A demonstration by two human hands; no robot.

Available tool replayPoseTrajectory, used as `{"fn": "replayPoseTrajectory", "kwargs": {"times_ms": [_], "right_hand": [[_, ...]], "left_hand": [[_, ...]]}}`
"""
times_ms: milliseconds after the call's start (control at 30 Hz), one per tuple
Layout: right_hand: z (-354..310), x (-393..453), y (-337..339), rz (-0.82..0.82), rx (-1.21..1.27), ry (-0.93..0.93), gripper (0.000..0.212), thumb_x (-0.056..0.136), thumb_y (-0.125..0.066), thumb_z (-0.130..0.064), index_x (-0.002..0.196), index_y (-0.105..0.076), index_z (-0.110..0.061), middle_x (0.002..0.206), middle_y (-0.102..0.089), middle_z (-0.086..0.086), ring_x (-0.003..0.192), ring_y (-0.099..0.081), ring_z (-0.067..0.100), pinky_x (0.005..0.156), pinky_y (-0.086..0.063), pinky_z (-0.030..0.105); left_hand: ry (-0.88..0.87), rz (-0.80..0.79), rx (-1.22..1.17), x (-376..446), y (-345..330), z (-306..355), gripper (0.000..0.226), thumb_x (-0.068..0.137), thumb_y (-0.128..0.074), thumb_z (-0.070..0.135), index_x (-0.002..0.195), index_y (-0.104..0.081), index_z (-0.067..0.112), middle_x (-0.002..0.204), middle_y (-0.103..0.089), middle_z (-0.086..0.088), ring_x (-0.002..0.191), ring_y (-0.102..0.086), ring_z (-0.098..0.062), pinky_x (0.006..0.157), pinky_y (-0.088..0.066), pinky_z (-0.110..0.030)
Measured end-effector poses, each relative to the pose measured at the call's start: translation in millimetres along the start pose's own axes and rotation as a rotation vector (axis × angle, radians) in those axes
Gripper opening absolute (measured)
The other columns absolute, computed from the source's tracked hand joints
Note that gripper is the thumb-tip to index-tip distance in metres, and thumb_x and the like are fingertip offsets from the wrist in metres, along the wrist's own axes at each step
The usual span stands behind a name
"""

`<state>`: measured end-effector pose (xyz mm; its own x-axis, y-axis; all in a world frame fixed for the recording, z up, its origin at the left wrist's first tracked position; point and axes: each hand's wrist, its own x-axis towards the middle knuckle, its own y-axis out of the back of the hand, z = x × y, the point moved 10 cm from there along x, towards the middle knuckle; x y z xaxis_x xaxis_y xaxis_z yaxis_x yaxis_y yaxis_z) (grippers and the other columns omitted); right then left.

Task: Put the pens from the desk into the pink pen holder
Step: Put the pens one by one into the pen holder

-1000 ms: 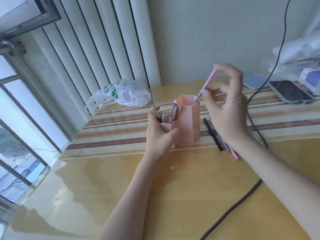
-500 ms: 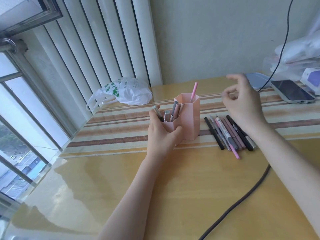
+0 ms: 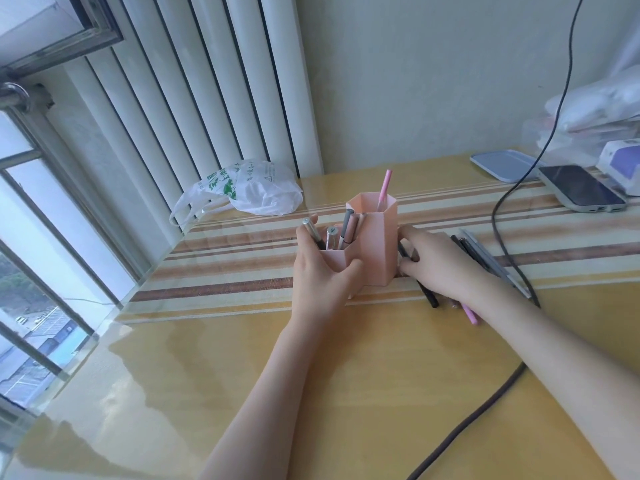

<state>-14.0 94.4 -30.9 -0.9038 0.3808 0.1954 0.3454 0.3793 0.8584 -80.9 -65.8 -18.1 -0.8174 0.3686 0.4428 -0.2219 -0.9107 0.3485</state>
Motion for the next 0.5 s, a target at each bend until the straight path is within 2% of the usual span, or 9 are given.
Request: {"fn": "replayPoseTrajectory", "kwargs": {"times_ms": [67, 100, 167, 233, 300, 400, 500], "right_hand": [[16.6, 2.5, 15.6, 0.106, 0.276, -0.119, 0.016, 0.092, -0.051, -0.012, 0.096, -0.066, -0.016, 0.067, -0.059, 0.006, 0.055, -0.050, 0.021, 0.052, -0.035, 0.027], [25.8, 3.0, 23.8, 0.172, 0.465, -0.182, 0.021, 0.093, -0.049, -0.011, 0.091, -0.069, -0.016, 0.073, -0.065, 0.013, 0.058, -0.053, 0.021, 0.057, -0.038, 0.028], [36.2, 2.5, 28.0, 0.218, 0.948, -0.267, 0.030, 0.093, -0.041, -0.001, 0.095, -0.070, -0.009, 0.086, -0.070, 0.022, 0.064, -0.059, 0.020, 0.063, -0.047, 0.029], [30.8, 3.1, 30.7, 0.218, 1.310, -0.236, 0.027, 0.092, -0.042, 0.008, 0.105, -0.062, -0.004, 0.088, -0.070, 0.014, 0.073, -0.065, 0.018, 0.067, -0.050, 0.023], [24.6, 1.9, 39.1, 0.272, 1.339, -0.151, 0.025, 0.091, -0.053, 0.008, 0.108, -0.057, -0.009, 0.087, -0.067, 0.005, 0.078, -0.065, 0.015, 0.070, -0.050, 0.020], [22.4, -8.6, 61.9, 0.496, 1.094, -0.042, 0.007, 0.094, -0.059, -0.007, 0.101, -0.062, -0.008, 0.074, -0.062, -0.002, 0.059, -0.059, 0.001, 0.060, -0.047, 0.012], [13.3, -18.9, 87.7, 0.655, 0.904, 0.057, 0.017, 0.098, -0.055, -0.020, 0.094, -0.069, -0.012, 0.061, -0.060, -0.019, 0.056, -0.052, -0.005, 0.062, -0.041, 0.009]], "left_hand": [[-0.006, 0.001, 0.001, 1.0, 0.1, -0.7, 0.055, 0.061, -0.059, 0.027, 0.107, -0.030, 0.033, 0.097, -0.053, -0.002, 0.086, -0.050, -0.019, 0.066, -0.039, -0.018], [-0.008, 0.002, 0.002, 1.2, 0.1, -0.8, 0.053, 0.061, -0.059, 0.027, 0.105, -0.030, 0.032, 0.097, -0.052, -0.003, 0.087, -0.049, -0.020, 0.066, -0.039, -0.018], [-0.007, 0.003, 0.001, 1.2, -0.1, -1.3, 0.051, 0.061, -0.059, 0.026, 0.103, -0.029, 0.031, 0.097, -0.052, -0.005, 0.089, -0.049, -0.022, 0.066, -0.039, -0.020], [-0.004, 0.005, -0.001, 2.1, -0.3, -3.1, 0.054, 0.061, -0.059, 0.026, 0.106, -0.030, 0.031, 0.096, -0.051, -0.003, 0.091, -0.050, -0.021, 0.066, -0.039, -0.019], [-0.014, 0.011, 0.005, 2.2, 0.2, -3.4, 0.059, 0.062, -0.059, 0.027, 0.114, -0.031, 0.030, 0.096, -0.049, 0.003, 0.092, -0.050, -0.017, 0.068, -0.039, -0.016], [-0.024, 0.014, 0.010, 1.3, 0.8, -2.6, 0.055, 0.063, -0.060, 0.027, 0.109, -0.030, 0.029, 0.101, -0.051, -0.004, 0.094, -0.050, -0.020, 0.071, -0.042, -0.022], [-0.018, 0.024, 0.021, 1.6, 2.7, -1.9, 0.050, 0.064, -0.061, 0.026, 0.102, -0.029, 0.025, 0.101, -0.053, -0.013, 0.089, -0.049, -0.026, 0.069, -0.042, -0.032]]}}
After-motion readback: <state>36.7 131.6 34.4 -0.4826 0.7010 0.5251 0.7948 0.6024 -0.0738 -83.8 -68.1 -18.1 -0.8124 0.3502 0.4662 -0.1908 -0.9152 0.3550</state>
